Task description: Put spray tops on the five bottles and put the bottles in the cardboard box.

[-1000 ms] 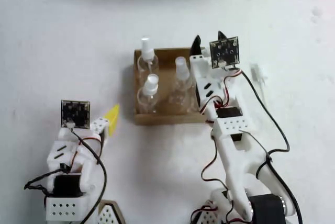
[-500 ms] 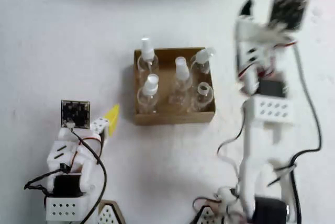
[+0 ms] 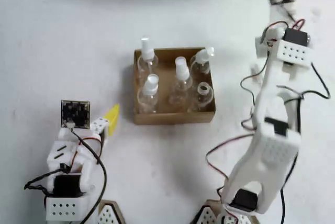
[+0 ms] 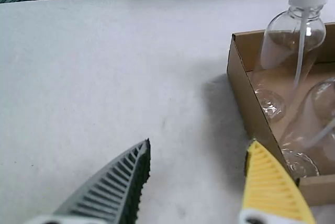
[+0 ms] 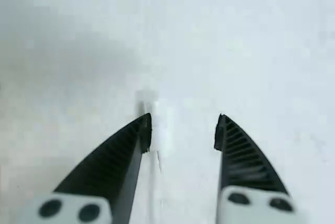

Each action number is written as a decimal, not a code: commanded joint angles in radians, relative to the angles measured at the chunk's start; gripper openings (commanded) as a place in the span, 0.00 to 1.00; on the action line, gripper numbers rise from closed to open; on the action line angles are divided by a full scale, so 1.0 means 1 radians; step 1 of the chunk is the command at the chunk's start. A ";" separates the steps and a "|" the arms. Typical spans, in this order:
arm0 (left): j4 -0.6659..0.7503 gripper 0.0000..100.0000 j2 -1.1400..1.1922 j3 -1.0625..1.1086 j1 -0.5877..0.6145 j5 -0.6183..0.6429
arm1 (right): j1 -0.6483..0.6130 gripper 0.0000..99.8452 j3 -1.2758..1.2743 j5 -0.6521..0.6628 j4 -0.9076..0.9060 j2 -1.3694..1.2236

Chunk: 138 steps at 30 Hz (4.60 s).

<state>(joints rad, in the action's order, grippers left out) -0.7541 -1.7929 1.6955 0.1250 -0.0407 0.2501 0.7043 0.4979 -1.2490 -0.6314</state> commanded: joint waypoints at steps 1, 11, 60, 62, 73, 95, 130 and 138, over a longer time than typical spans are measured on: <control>0.026 0.27 -0.007 -0.005 -0.010 -0.012 | 0.007 0.17 0.347 0.101 -0.147 -0.200; 0.020 0.27 -0.007 -0.005 -0.010 -0.012 | 0.013 0.17 0.933 0.189 -0.229 -0.688; 0.005 0.27 -0.005 -0.003 -0.045 -0.014 | 0.048 0.02 0.956 -0.132 -0.486 -0.124; 0.003 0.27 -0.005 -0.003 -0.045 -0.014 | 0.059 0.02 0.956 -0.181 -0.486 -0.068; 0.003 0.27 -0.005 -0.005 -0.045 -0.014 | 0.045 0.01 0.830 -0.315 -0.490 0.275; 0.003 0.27 -0.005 -0.005 -0.047 -0.014 | -0.200 0.02 -0.121 -0.443 -0.331 1.090; 0.008 0.27 -0.005 -0.005 -0.051 -0.014 | -0.417 0.02 -1.554 -0.434 1.056 1.900; 0.008 0.27 -0.005 -0.008 -0.047 -0.014 | -0.417 0.02 -1.602 -0.434 1.230 1.796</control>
<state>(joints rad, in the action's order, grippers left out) -0.7541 -1.7929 1.6955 0.0867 -0.0407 -0.1565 -0.9068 0.0621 -0.0967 1.1838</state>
